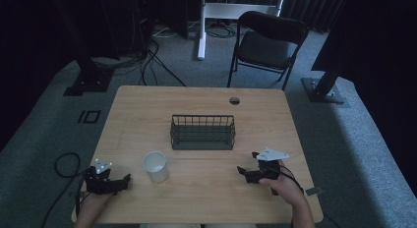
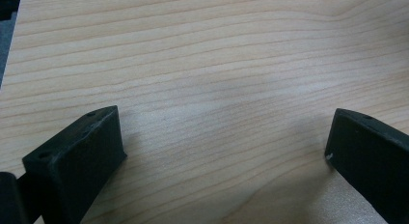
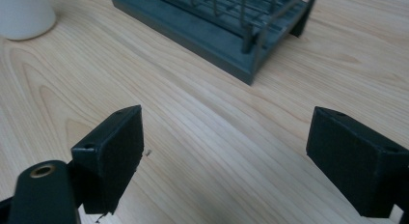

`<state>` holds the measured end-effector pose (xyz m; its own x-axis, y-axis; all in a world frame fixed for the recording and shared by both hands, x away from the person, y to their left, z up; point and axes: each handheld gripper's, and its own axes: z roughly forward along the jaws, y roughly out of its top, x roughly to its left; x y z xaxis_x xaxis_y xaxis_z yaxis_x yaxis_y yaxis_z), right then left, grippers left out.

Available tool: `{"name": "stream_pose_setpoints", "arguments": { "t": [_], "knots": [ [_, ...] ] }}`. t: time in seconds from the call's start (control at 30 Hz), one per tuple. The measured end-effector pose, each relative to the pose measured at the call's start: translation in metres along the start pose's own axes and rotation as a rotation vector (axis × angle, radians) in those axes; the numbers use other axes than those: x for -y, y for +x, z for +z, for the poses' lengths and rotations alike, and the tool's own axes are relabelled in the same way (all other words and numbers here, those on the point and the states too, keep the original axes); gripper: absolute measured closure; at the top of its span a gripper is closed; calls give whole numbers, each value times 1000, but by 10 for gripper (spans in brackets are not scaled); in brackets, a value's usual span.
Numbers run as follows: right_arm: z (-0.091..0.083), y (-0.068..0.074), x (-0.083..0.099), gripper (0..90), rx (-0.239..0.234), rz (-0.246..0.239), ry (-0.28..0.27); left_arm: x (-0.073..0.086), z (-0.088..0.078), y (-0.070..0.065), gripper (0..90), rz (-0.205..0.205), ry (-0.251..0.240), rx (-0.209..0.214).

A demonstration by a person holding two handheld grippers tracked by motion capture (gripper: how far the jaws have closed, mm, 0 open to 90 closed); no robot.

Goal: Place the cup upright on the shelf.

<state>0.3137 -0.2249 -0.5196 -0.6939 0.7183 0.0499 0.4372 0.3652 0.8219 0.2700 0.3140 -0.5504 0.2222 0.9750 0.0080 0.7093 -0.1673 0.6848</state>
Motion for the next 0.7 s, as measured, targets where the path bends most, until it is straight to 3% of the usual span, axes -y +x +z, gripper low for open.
{"name": "stream_pose_setpoints", "arguments": {
  "t": [0.7],
  "knots": [
    [25, 32, -14, 129, -84, -76, 12, 0, 0, 0, 1, 0, 0, 0]
  ]
}}
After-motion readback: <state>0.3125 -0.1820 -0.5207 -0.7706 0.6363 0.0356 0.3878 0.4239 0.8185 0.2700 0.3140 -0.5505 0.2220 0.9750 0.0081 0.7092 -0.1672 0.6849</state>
